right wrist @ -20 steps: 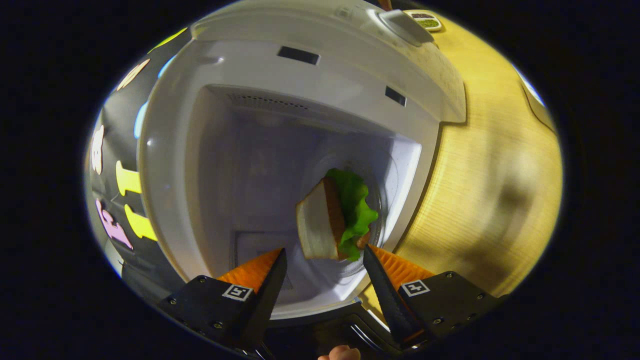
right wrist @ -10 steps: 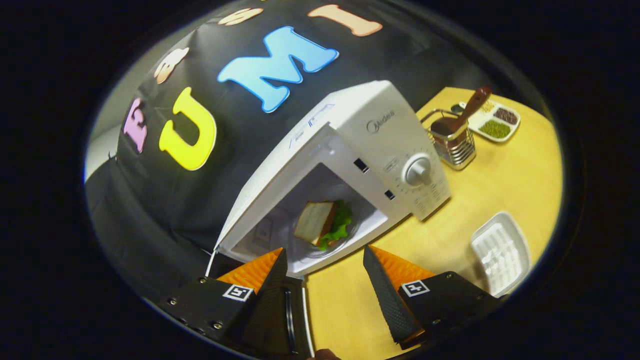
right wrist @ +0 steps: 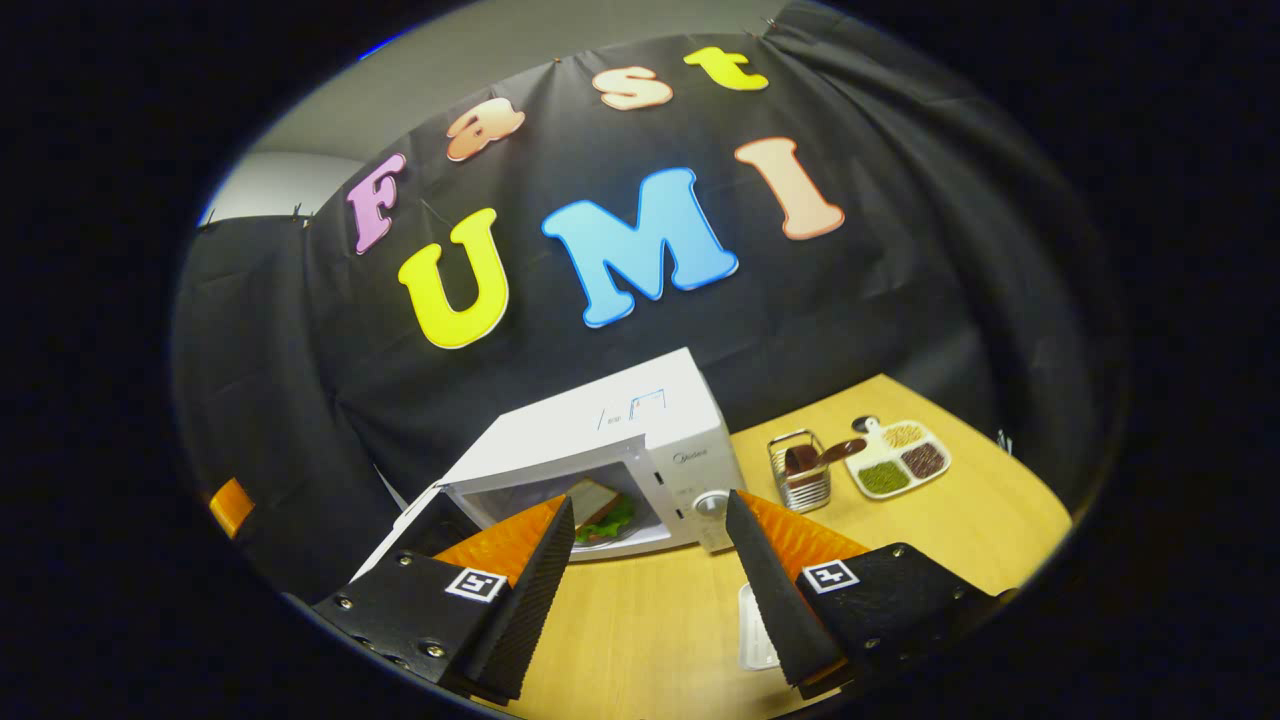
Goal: Open the microwave oven with the left hand, put the food in, and close the microwave oven.
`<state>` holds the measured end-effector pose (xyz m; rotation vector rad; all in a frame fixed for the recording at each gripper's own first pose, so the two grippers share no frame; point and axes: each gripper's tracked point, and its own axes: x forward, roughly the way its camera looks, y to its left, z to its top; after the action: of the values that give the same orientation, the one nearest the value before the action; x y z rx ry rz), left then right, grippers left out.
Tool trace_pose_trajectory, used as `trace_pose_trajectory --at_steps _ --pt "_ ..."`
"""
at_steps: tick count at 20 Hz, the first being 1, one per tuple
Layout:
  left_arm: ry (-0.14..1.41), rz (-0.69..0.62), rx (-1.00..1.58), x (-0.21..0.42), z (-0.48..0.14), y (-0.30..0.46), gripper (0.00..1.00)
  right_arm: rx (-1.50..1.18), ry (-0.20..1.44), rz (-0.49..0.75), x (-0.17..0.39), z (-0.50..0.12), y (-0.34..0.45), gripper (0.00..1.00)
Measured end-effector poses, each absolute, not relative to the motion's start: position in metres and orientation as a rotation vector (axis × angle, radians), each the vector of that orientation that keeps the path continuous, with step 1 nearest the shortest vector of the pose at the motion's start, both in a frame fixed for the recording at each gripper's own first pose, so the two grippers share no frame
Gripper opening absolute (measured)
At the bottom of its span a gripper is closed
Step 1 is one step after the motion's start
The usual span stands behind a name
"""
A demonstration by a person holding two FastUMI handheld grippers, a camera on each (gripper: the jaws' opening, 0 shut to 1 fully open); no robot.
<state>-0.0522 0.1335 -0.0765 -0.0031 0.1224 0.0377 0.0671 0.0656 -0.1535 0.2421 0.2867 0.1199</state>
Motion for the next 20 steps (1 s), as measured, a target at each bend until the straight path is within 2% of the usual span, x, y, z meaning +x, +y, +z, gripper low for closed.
trace_pose_trajectory --at_steps 7,13,14,18,20 --pt "0.126 0.008 0.008 -0.046 -0.081 0.111 0.96 0.039 0.087 0.033 0.011 -0.077 0.035 0.92" --pt "0.157 0.005 0.030 -0.055 -0.089 0.112 0.97 0.050 0.055 0.037 -0.005 -0.062 0.039 0.92" --pt "0.163 0.014 0.041 -0.058 -0.090 0.118 0.82 0.047 0.055 0.041 -0.004 -0.062 0.040 0.92" --pt "0.202 0.091 0.062 -0.074 -0.101 0.157 0.09 0.050 0.067 0.061 -0.001 -0.069 0.047 0.92" --pt "0.229 0.116 0.059 -0.090 -0.107 0.171 0.07 0.048 0.070 0.066 -0.001 -0.069 0.048 0.92"
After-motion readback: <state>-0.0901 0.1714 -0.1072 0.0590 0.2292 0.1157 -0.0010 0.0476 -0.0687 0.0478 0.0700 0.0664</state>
